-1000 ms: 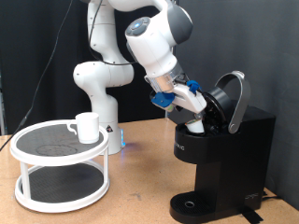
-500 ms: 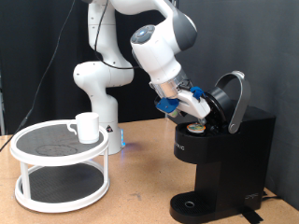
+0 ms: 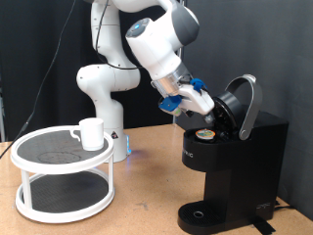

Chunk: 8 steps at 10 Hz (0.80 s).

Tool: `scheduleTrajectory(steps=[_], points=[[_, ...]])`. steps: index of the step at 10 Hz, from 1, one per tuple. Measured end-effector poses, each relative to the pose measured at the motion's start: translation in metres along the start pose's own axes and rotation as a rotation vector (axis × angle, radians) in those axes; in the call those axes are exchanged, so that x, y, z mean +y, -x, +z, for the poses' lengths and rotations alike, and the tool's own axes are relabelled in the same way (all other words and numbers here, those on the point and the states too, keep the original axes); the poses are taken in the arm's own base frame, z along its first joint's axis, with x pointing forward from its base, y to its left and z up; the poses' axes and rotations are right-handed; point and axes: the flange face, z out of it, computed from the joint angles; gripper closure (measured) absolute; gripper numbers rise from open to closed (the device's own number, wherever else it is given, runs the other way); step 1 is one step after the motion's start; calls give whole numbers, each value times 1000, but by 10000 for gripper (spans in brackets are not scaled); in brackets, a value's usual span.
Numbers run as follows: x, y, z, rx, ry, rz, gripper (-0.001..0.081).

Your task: Make a cup of coffee with the keurig machine

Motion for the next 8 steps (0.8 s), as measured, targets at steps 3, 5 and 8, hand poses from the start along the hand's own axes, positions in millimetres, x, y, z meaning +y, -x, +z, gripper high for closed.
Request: scheduleTrajectory(steps=[3,5,8], points=[[0,-3,-4,-10,3,5,72],[2,-3,-15,-61,36,20,72],[2,-2,-53,-168,45,49,72]])
